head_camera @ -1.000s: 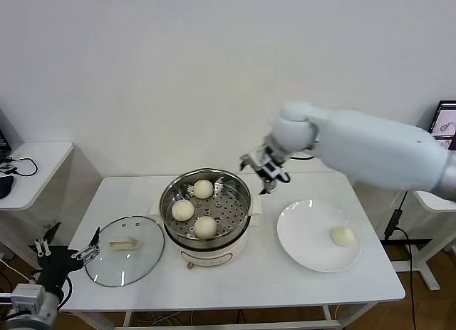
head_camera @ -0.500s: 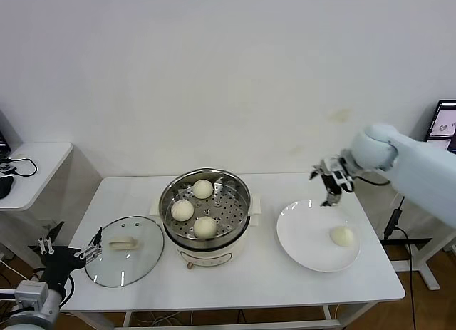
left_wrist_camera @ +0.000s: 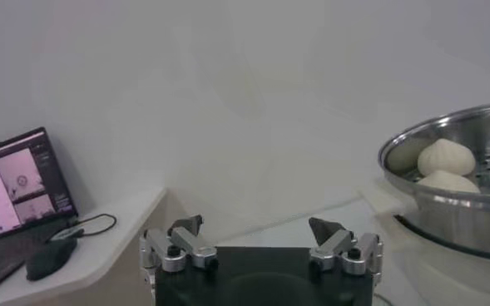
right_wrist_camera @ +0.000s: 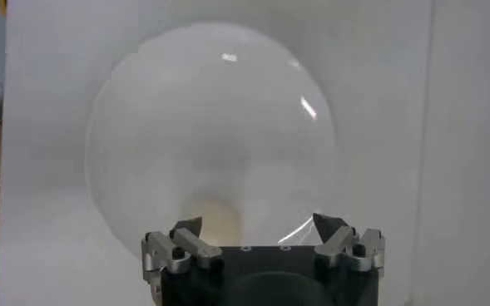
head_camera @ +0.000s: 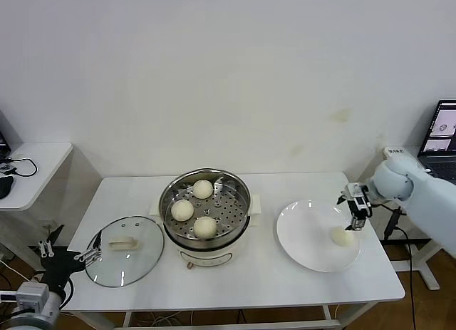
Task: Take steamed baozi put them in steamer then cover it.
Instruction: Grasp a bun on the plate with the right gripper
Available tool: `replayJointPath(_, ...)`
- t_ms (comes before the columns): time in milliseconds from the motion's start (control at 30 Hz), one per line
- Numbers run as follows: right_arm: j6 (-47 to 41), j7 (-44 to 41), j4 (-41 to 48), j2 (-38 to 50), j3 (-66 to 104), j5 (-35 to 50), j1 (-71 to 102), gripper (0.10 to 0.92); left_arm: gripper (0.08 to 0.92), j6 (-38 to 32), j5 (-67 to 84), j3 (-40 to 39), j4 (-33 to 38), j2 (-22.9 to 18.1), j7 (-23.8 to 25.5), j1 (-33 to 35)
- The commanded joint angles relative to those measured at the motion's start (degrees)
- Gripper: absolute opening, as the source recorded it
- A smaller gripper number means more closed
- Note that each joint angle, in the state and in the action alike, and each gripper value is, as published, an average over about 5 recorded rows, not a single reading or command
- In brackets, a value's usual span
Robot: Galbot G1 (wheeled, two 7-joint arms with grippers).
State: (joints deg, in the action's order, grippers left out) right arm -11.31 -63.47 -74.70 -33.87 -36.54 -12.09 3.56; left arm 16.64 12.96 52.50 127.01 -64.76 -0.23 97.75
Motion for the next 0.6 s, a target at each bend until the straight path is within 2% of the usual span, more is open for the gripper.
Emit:
replayJointPath(33,1.1,-0.1,6.0,-4.2,7.0,-6.0,9.1,0.823,0.823,0.0,-0.2,0.2,0.1,-0.3,0.1,0.5)
replayJointPath(600,1.1,0.3,9.3,-6.3,8.6,-10.1,10.9,0.802,0.823,0.1,-0.4,0.1,0.3,-0.6,0.1,0.7)
